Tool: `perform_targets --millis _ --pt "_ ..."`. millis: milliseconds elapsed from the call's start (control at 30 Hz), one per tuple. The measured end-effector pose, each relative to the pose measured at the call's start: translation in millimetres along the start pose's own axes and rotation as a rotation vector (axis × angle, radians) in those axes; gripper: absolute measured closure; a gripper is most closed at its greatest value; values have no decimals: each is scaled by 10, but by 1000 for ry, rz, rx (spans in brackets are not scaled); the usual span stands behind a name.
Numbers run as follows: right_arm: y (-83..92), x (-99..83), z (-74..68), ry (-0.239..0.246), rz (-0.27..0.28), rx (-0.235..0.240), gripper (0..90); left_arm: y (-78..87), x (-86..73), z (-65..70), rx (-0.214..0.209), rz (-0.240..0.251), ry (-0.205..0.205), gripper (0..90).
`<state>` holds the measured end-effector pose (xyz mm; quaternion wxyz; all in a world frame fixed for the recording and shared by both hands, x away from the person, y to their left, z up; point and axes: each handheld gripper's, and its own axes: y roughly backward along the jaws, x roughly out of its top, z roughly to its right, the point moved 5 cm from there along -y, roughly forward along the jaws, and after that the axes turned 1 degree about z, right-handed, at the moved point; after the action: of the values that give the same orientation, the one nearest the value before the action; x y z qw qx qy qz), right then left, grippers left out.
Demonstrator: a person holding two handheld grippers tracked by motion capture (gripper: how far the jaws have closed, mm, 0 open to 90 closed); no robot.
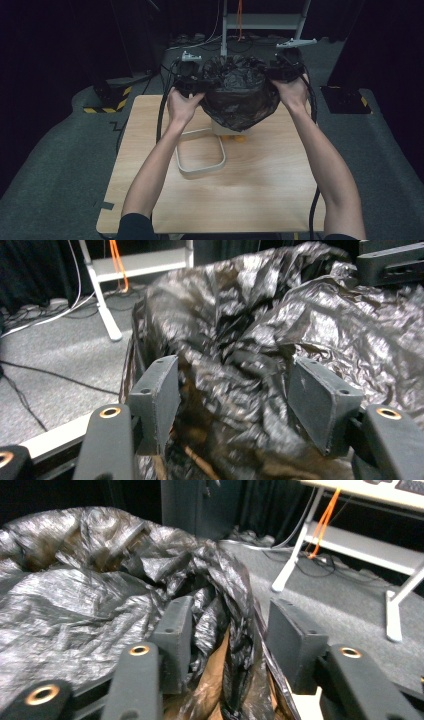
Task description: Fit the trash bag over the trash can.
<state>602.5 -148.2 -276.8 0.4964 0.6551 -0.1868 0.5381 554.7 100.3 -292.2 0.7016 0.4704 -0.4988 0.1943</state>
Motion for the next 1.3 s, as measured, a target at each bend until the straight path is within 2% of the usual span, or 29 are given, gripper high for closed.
perform_targets --millis 133,267,333,400,433,567,633,733,1000,1100,1300 --pt "-56 -17 -4 -31 -4 19 514 4 -34 -15 -11 6 13 378" --pt "-106 -42 -80 -8 -40 22 497 -3 -52 -3 -5 -4 0 380" --pt "-103 -41 -90 -2 -38 23 490 -8 -50 0 -7 -1 -3 380" --pt "-67 -19 -73 -25 -9 41 476 -1 -46 2 -12 10 -1 377" --pt "-4 2 -50 -72 30 73 461 4 -48 7 -15 16 2 375" --pt "109 -1 -27 -94 57 102 431 90 -48 13 -38 55 9 367" --pt "126 -4 -23 -90 63 107 430 118 -40 8 -38 63 6 366" --pt "210 -44 -13 -109 86 132 414 195 -20 -21 -47 92 17 355" --pt "307 -71 5 -114 108 149 392 308 -38 -72 -51 124 31 332" --pt "408 -49 -9 -104 130 160 390 341 -45 -84 -56 128 33 312" --pt "517 -60 -18 -86 145 140 395 403 -68 -125 -70 142 43 304"
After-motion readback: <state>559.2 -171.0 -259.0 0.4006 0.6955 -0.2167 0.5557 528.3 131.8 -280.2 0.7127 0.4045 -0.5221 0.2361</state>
